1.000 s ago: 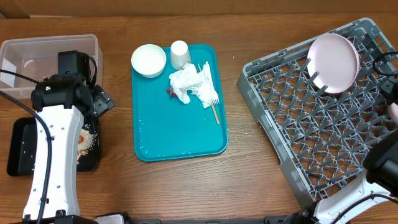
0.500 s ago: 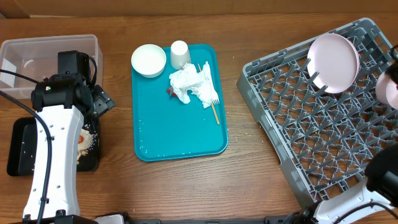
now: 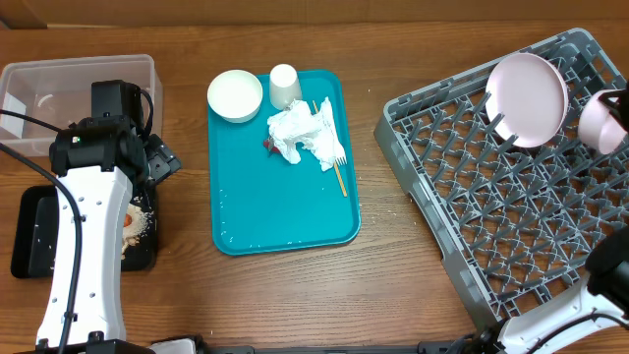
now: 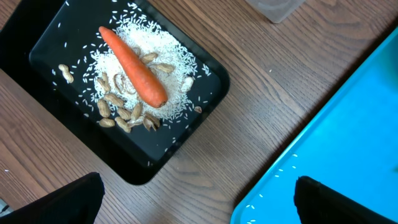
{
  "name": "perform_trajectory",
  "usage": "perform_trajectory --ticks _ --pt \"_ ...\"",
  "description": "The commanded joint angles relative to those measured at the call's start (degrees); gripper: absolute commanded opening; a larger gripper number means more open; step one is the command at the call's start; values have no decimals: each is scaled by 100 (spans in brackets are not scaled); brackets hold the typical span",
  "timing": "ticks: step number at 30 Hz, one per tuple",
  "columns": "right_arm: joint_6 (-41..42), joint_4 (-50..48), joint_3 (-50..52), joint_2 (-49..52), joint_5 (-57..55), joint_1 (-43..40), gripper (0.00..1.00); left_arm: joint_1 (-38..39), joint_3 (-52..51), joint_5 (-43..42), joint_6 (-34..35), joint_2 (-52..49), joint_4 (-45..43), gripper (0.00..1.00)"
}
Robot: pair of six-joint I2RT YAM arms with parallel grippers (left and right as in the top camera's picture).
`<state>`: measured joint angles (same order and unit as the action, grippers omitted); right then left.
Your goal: Sort waste into correct bins and load items into the dishwasher rack
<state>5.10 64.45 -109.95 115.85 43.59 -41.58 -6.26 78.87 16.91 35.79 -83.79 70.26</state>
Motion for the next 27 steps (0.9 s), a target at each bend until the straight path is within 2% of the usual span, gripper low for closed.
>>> perform_trajectory --ticks 1,16,20,27 --pt "-116 -142 -74 317 748 -24 4 -9 63 -4 -68 15 -11 100" --pt "-216 -470 -68 568 776 -28 4 -9 63 -4 -68 15 -11 100" --pt "-186 -850 -68 568 1360 -28 4 -9 63 -4 -68 15 -11 100" --pt "-175 -999 -68 592 1322 -7 4 -9 63 -4 -68 15 -11 100"
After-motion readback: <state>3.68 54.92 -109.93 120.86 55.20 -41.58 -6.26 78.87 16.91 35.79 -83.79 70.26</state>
